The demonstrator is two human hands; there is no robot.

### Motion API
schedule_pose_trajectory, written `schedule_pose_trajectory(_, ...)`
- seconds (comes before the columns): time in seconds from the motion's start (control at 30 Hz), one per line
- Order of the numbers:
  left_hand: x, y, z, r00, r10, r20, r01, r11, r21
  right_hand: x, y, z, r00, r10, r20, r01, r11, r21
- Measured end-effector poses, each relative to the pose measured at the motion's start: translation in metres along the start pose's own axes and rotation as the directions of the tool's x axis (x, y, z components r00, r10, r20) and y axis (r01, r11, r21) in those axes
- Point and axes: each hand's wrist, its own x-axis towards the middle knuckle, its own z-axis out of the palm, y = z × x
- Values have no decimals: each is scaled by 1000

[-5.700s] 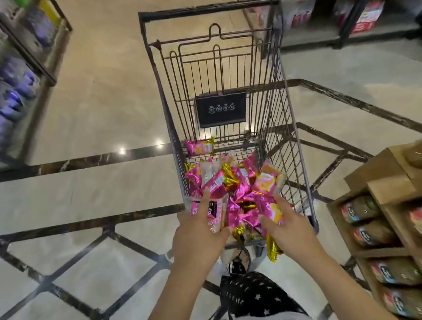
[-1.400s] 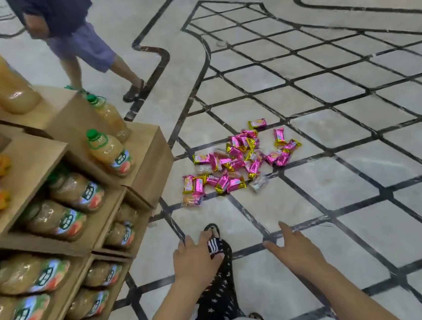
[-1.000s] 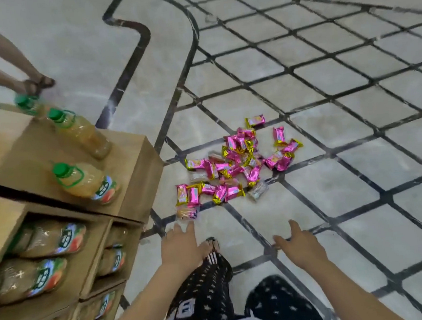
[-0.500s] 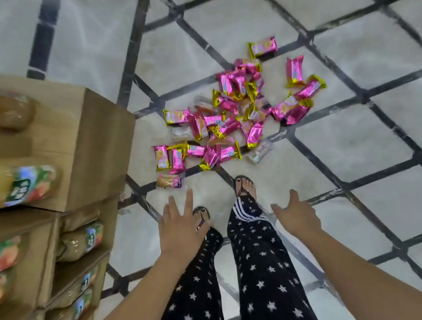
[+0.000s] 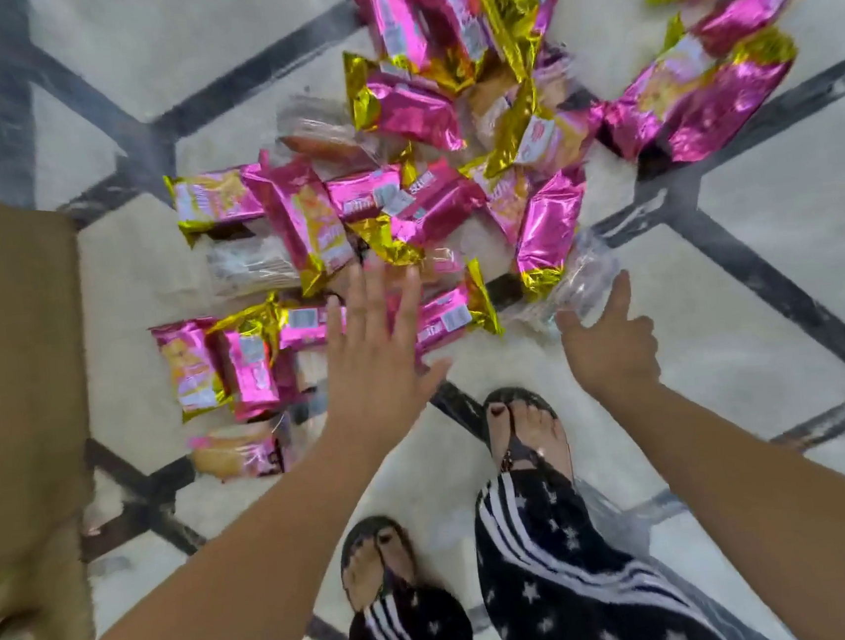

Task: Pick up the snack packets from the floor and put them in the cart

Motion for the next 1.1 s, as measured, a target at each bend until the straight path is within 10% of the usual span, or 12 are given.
schedule_pose_trajectory(0.13,16,23,49,978,201,-53,-203,979,-16,27,2,44,992,16,-124,4,987,161)
schedule_pose_trajectory(0.47,19,26,96,974,196,113,-219,938,269,38,25,78,946,-166,-279,234,944,232)
schedule_pose_trajectory(0.7,0,38,106,966,36,257,-66,992,108,39,51,78,958,-199,-208,217,974,67)
schedule_pose_trajectory(1.1,-12,89,-69,932,-20,363,67,991,-116,-71,89,-84,981,-140,-134,168,961,222)
